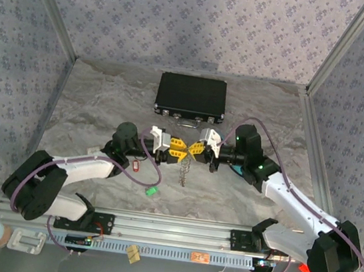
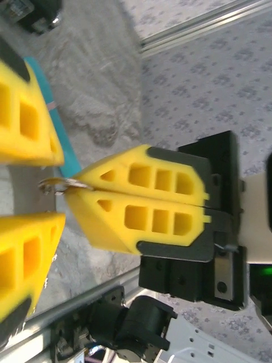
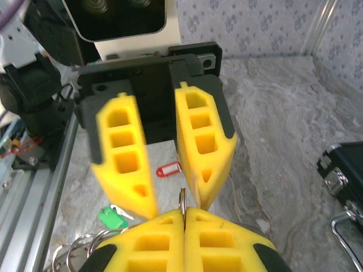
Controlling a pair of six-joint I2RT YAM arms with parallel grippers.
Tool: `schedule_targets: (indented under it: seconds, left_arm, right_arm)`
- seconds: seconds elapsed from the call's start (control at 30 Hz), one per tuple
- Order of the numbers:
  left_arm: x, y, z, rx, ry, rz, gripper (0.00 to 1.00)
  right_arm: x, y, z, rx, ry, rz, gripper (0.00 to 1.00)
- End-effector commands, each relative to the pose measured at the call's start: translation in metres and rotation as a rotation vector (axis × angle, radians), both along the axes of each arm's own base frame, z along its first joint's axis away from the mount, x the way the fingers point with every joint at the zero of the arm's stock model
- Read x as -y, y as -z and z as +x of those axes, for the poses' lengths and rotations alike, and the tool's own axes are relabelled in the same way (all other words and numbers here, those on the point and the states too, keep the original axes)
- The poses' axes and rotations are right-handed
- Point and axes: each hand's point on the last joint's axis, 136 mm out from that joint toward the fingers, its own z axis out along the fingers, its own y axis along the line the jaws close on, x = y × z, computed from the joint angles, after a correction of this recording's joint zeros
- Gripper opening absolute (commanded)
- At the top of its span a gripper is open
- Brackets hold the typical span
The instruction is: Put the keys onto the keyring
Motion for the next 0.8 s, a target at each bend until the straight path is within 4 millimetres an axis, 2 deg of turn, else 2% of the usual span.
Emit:
schedule_targets:
  seconds: [0.0, 0.1, 0.27, 0.6, 0.7, 0.77]
  left_arm:
    - [0.000, 0.002, -0.001, 0.018, -0.007, 0.077, 0.32]
    - [-0.002, 0.007, -0.002, 0.022, -0.007, 0.120, 0.33]
    - [-0.001, 0.000, -0.004, 0.034, 0.001, 0.093, 0.32]
    - [0.001, -0.006, -0.009, 0.038, 0.039, 0.058, 0.29]
    - [0.002, -0.005, -0.009, 0.033, 0.043, 0.064, 0.24]
    - [0.002, -0.003, -0.009, 0.031, 0.047, 0.068, 0.17]
  right_arm:
    - [0.005, -0.005, 0.001, 0.046, 0.016, -0.120, 0.00]
    - [0.007, 0.000, -0.001, 0.063, 0.014, -0.220, 0.00]
    - [0.007, 0.003, -0.003, 0.103, -0.007, -0.351, 0.00]
    - [-0.007, 0.005, -0.006, 0.144, -0.071, -0.420, 0.00]
    - [-0.011, 0.005, -0.006, 0.150, -0.081, -0.418, 0.00]
    - [-0.014, 0.003, -0.007, 0.152, -0.088, -0.409, 0.00]
